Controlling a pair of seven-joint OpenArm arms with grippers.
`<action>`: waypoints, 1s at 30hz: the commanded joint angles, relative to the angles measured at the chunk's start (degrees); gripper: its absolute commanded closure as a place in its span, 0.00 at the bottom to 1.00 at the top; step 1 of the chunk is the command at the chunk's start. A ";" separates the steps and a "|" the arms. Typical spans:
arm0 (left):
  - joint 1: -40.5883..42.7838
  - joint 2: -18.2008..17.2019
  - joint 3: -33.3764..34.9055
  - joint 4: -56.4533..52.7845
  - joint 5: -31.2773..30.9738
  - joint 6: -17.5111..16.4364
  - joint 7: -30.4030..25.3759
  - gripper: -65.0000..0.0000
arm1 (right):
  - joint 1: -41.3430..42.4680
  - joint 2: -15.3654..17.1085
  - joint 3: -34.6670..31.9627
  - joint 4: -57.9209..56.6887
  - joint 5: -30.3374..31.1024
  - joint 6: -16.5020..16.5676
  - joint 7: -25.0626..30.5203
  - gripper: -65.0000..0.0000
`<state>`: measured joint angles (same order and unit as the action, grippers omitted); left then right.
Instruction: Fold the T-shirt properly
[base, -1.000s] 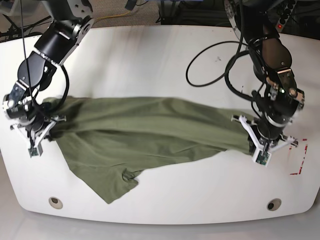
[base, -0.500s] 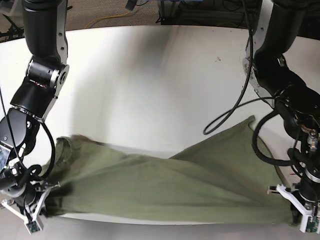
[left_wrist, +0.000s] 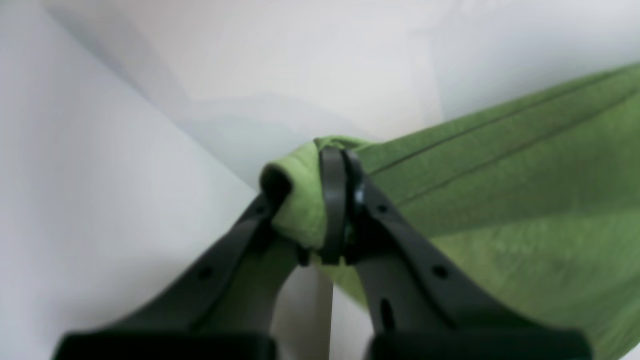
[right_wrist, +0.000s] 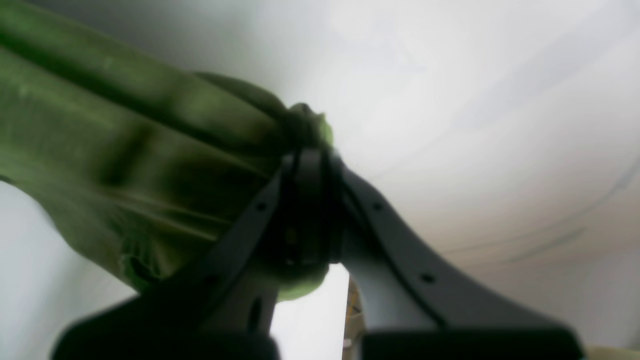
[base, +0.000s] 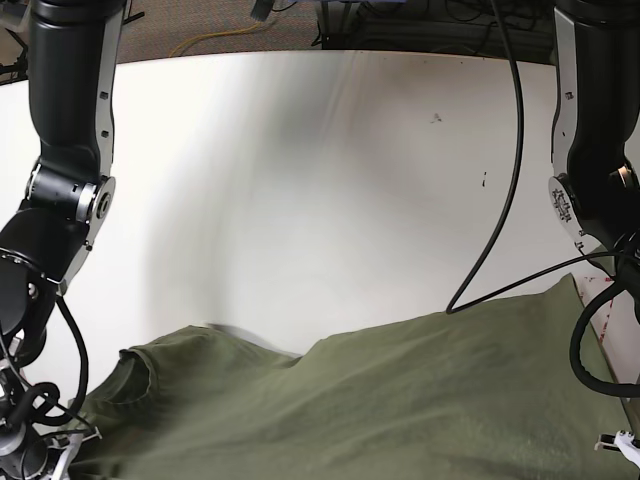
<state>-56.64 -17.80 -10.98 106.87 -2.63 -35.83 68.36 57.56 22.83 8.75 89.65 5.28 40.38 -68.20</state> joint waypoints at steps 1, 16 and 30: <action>1.30 -0.62 -0.31 0.52 0.92 -1.31 -0.62 1.00 | -1.96 1.48 0.61 2.97 -0.75 -0.38 -0.85 1.00; 28.20 -0.26 -4.45 8.78 0.74 -4.17 7.91 1.00 | -34.92 -2.30 10.54 20.20 -0.66 -0.38 -1.03 1.00; 56.77 3.08 -13.50 8.60 0.83 -4.17 9.49 1.00 | -54.26 -7.93 18.81 23.36 -0.66 -0.38 -1.03 1.00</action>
<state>-1.48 -13.58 -23.79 114.58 -4.25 -39.97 77.78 3.86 14.68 26.20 111.83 6.42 40.56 -69.43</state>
